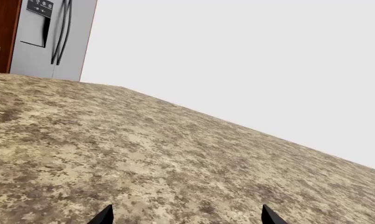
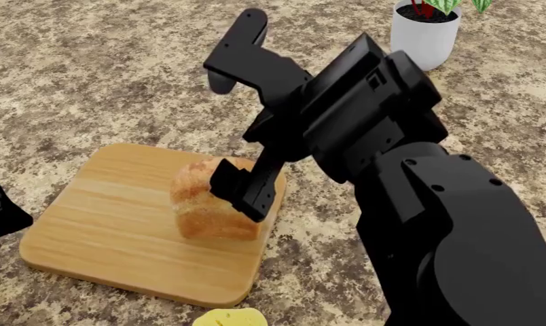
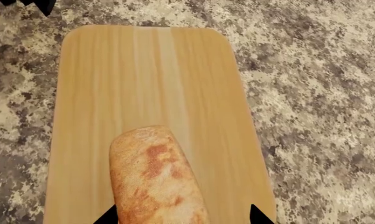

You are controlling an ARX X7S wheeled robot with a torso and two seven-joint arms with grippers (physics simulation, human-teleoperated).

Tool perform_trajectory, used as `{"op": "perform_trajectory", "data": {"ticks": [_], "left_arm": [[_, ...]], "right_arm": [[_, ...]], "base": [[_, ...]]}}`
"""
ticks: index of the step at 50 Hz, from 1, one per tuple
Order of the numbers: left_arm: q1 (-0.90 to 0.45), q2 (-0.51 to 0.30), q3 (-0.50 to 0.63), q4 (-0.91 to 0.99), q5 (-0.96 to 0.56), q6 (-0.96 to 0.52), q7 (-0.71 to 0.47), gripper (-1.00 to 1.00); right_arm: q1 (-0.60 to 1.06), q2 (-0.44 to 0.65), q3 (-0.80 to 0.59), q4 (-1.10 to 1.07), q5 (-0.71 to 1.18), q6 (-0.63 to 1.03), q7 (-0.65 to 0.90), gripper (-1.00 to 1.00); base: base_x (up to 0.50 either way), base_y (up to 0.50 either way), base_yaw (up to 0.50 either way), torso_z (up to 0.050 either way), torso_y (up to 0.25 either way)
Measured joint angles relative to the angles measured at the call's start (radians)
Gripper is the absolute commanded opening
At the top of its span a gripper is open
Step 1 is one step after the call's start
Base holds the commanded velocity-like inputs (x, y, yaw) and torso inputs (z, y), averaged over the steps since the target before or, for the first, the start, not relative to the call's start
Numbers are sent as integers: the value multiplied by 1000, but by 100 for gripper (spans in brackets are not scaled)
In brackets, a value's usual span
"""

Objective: Place the bread and cheese on the cutting board.

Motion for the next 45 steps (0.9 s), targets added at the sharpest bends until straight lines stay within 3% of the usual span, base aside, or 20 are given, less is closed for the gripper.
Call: {"op": "perform_trajectory", "data": {"ticks": [32,45], "left_arm": [[32,-15,-4,60,-70,-39,-21,100],[44,-28,23,135,-79,-100,-44,100]], "right_arm": [[76,0,-14,-11,2,48,-22,100],[136,0,60,12,-26,9,67,100]], "base": [[0,0,0,0,0],[0,0,0,0,0]]}}
